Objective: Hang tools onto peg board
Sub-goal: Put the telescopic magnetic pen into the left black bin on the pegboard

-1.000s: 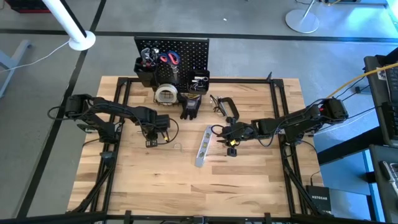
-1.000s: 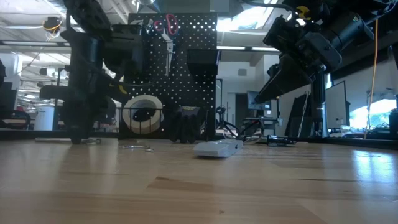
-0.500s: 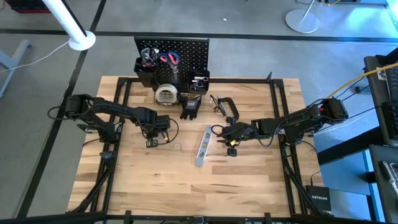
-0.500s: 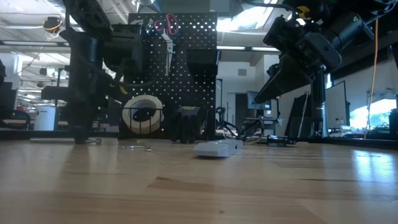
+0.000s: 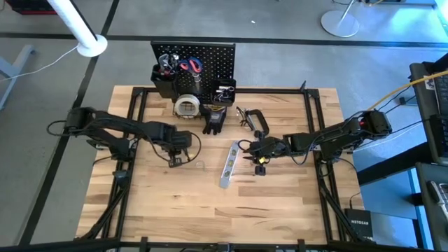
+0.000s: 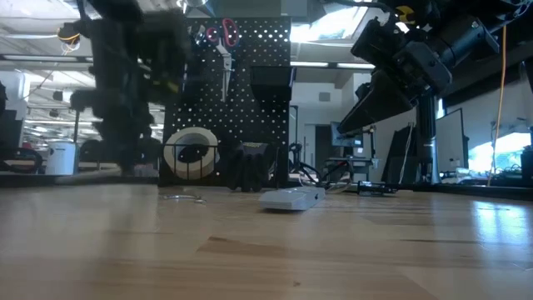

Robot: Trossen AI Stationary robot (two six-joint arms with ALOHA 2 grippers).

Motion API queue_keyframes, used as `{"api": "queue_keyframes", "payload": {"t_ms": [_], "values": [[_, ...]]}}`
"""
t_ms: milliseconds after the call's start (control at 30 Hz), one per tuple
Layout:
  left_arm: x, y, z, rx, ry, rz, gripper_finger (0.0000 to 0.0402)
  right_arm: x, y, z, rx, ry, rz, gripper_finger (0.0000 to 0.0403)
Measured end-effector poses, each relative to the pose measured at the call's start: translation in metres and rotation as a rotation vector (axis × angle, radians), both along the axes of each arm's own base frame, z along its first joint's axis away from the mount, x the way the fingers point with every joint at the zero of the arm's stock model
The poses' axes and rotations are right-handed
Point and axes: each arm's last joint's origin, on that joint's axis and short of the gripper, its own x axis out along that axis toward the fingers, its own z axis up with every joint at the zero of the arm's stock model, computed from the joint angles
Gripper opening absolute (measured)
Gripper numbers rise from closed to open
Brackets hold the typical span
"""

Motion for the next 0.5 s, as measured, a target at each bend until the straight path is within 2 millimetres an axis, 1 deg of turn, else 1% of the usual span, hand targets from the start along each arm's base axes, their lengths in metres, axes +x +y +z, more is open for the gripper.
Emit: {"api": "queue_keyframes", "payload": {"t_ms": [67,233,400,500], "values": [[0.0,-0.004,0.01,-0.004,-0.071,0.002,0.0012,0.0,0.0,0.0,0.005,0.001,0.002,0.0106],[-0.006,-0.009,0.036,0.007,-0.23,0.021,0.001,0.0,0.0,0.0,0.014,0.0,0.001,0.0106],[-0.014,-0.009,0.062,0.032,-0.414,0.047,0.0012,0.001,0.0,0.001,0.015,-0.016,0.001,0.0106],[-0.021,-0.008,0.083,0.078,-0.563,0.059,0.0011,0.001,0.0,0.002,0.012,-0.023,0.004,0.0106]]}}
